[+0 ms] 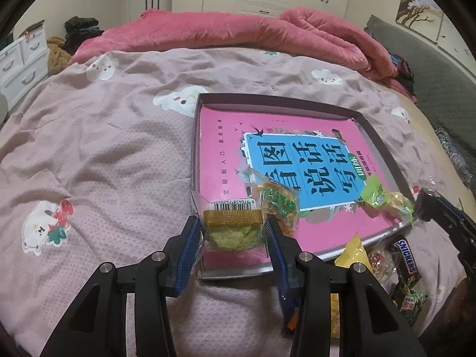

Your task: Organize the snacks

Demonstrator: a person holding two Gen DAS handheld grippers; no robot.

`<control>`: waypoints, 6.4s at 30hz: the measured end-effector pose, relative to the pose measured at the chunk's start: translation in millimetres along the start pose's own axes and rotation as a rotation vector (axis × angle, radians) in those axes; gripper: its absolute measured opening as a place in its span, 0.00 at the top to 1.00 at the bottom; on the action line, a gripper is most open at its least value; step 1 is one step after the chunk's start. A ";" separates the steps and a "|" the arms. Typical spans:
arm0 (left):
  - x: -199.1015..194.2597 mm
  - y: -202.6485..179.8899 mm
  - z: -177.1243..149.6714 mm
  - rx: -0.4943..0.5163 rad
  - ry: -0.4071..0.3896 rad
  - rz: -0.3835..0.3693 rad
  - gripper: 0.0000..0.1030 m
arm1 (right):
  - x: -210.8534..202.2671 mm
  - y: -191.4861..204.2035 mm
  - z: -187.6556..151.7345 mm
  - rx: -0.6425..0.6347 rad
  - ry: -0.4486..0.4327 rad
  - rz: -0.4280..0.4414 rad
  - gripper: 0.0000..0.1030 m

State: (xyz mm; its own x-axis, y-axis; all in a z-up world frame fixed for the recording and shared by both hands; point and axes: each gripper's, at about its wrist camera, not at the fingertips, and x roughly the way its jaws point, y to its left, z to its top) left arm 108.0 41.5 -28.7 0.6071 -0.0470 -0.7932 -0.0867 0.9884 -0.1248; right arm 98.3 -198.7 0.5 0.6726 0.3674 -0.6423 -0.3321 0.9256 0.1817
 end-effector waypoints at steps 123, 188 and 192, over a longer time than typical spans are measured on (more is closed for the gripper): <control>-7.7 -0.8 -7.0 -0.027 0.007 -0.111 0.39 | 18.9 -13.0 -4.5 0.080 0.077 -0.030 0.59; -55.0 -22.6 -25.5 -0.025 0.024 -0.162 0.22 | -22.8 21.4 -25.6 -0.064 0.084 0.038 0.32; -54.2 -22.9 -27.3 -0.030 0.037 -0.164 0.22 | -22.4 26.9 -29.2 -0.096 0.100 0.033 0.32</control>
State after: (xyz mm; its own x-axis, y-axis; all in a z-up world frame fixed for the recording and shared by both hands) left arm 55.5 17.4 0.9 0.5855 -0.2131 -0.7821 -0.0129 0.9623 -0.2718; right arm 55.0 -184.7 -1.9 0.5925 0.3818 -0.7093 -0.4173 0.8987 0.1350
